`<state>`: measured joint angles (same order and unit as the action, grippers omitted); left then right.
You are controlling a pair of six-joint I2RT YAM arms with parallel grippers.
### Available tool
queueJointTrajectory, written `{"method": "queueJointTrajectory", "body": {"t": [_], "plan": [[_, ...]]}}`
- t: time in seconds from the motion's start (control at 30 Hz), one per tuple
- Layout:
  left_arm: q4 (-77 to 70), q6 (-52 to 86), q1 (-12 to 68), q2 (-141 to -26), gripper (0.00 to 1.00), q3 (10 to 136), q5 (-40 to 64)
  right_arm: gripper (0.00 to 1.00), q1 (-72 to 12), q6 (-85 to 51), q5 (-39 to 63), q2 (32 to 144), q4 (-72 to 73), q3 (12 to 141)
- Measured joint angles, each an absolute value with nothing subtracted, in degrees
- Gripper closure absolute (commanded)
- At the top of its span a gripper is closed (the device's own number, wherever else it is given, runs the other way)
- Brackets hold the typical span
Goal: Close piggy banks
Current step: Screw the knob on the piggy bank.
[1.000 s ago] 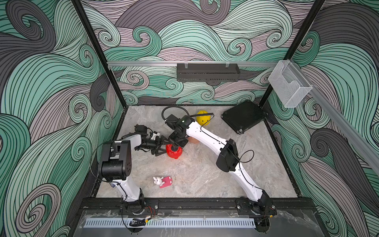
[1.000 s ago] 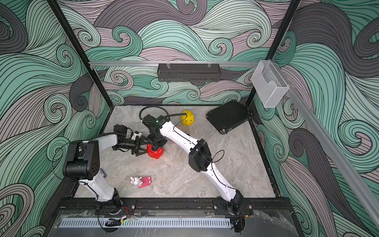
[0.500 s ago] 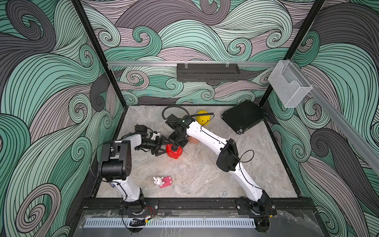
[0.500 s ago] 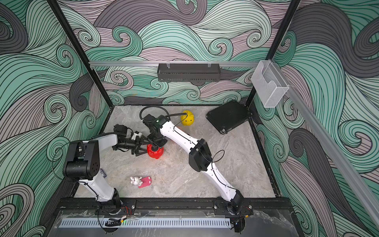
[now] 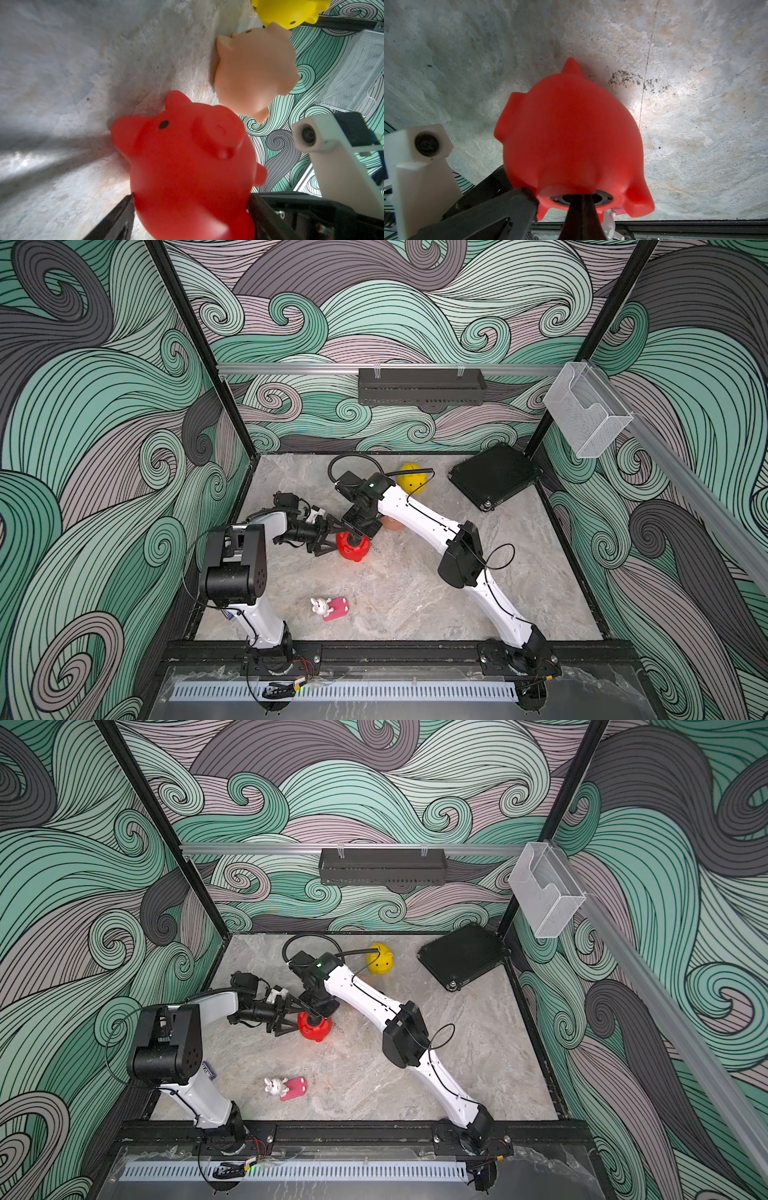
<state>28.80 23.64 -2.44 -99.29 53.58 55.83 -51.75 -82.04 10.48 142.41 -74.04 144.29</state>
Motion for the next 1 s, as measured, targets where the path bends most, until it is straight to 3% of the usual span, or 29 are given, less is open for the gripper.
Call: {"method": "queueJointTrajectory", "body": {"t": [1.0], "plan": [[29.6,22.9,-2.4,-99.3,0.18,53.8,55.4,0.81,-52.6,-79.9,7.7,139.3,-76.0,146.1]]}}
